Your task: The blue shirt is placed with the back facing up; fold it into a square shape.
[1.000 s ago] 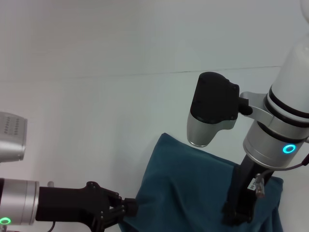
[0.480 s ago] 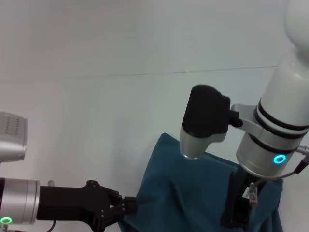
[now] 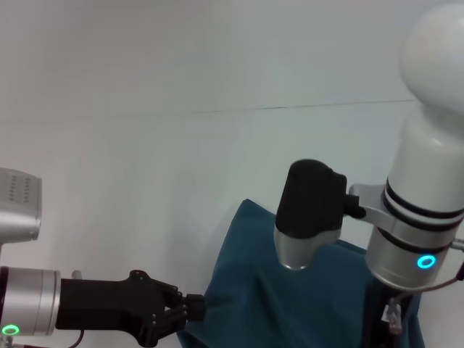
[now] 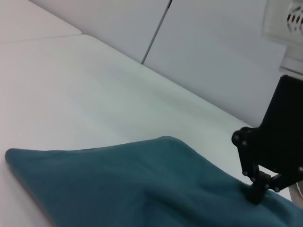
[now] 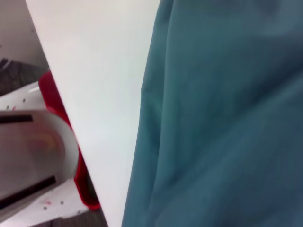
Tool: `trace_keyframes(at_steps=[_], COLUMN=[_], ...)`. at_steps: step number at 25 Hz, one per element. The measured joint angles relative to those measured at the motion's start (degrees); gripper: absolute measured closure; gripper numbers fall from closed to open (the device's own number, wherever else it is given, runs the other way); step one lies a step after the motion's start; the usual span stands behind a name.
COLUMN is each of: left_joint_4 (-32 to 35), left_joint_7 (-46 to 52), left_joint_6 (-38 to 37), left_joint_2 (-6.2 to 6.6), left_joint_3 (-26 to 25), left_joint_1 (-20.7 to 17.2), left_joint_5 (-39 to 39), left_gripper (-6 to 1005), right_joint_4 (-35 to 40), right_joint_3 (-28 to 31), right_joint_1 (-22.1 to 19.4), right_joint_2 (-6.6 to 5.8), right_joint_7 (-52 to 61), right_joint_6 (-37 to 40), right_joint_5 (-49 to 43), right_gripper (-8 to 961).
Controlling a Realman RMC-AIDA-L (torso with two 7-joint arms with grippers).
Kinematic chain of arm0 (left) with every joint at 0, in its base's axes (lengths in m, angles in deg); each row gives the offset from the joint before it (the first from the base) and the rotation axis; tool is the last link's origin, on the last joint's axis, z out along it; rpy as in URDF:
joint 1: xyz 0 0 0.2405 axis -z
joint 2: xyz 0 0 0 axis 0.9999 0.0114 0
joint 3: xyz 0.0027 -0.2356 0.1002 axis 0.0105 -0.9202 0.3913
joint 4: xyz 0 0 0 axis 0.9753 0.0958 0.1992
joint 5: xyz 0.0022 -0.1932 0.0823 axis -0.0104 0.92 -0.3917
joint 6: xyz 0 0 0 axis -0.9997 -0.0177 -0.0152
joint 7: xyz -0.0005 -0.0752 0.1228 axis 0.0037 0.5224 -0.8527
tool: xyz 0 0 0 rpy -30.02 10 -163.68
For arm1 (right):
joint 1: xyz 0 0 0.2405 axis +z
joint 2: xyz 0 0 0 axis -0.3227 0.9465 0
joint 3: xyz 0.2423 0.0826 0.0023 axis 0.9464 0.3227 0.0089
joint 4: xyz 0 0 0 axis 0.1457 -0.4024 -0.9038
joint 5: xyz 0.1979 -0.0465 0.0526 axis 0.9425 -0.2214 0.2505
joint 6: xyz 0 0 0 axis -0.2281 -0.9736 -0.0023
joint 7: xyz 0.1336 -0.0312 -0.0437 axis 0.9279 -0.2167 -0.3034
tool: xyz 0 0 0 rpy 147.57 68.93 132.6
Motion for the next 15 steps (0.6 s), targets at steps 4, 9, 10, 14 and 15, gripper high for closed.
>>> trace_keyframes(at_steps=[4, 9, 10, 14, 15], left_joint_4=[-0.02, -0.02, -0.02, -0.01, -0.01], left_joint_7=[-0.02, -0.04, -0.04, -0.04, -0.04], left_joint_6=[0.16, 0.54, 0.56, 0.63, 0.64], left_joint_2=[-0.01, -0.09, -0.10, -0.10, -0.10], left_joint_3=[-0.02, 0.30, 0.33, 0.39, 0.40], left_joint_1=[0.17, 0.50, 0.50, 0.50, 0.50], left_joint_5=[0.00, 0.00, 0.00, 0.00, 0.00], left_gripper=[929, 929, 929, 929, 929], right_joint_4=[-1.85, -4.72, -5.14, -6.07, -6.11], right_joint_3=[-1.82, -2.94, -3.05, -3.25, -3.30], right_joint_1=[-0.05, 0.15, 0.17, 0.20, 0.20], right_joint_2=[0.04, 0.09, 0.09, 0.10, 0.10], right_joint_7=[1.27, 1.84, 1.95, 2.05, 2.05], right_joint_6=[0.22, -0.16, -0.23, -0.28, -0.28], right_joint_5=[-0.36, -0.93, -1.05, -1.21, -1.22], right_gripper=[950, 947, 947, 945, 945])
